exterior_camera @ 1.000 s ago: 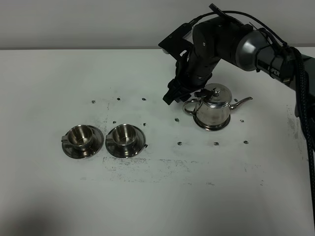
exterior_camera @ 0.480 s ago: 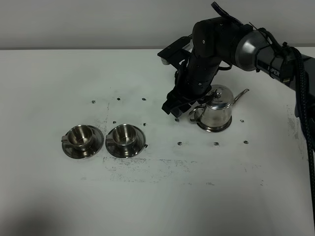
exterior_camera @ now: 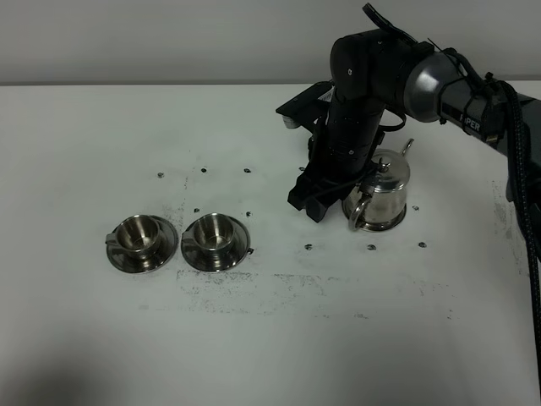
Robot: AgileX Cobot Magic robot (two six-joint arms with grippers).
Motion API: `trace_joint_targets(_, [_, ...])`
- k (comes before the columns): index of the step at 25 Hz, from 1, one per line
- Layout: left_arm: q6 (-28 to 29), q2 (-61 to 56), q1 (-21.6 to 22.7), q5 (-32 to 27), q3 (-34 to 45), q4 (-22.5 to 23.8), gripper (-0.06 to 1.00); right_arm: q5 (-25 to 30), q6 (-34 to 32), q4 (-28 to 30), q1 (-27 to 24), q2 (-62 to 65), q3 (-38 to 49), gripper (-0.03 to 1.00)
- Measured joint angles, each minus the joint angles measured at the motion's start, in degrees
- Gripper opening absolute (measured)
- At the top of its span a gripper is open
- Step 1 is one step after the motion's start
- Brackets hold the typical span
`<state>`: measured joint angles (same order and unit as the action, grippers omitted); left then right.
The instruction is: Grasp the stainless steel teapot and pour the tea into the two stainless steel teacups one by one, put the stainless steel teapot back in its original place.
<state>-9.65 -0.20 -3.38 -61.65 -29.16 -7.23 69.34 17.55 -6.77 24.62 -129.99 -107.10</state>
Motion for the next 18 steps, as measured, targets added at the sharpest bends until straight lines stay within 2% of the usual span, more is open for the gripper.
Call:
trace_joint_targets(7, [0.0,0.0,0.0,0.0,0.0,0.0,0.48,0.2,-3.3,1.4,0.1,1.0,0.0,0.5])
trace_joint_targets(10, [0.0,0.0,0.0,0.0,0.0,0.0,0.48,-3.2,-5.2,1.7,0.6,4.8,2.4,0.5])
trace_joint_targets(13, [0.0,0.0,0.0,0.0,0.0,0.0,0.48,-10.5,-5.9,1.4,1.6,10.4,9.9,0.5])
trace_joint_targets(18, [0.0,0.0,0.0,0.0,0.0,0.0,0.48,-26.7,-7.9,-2.8,2.6,19.1,27.4,0.5])
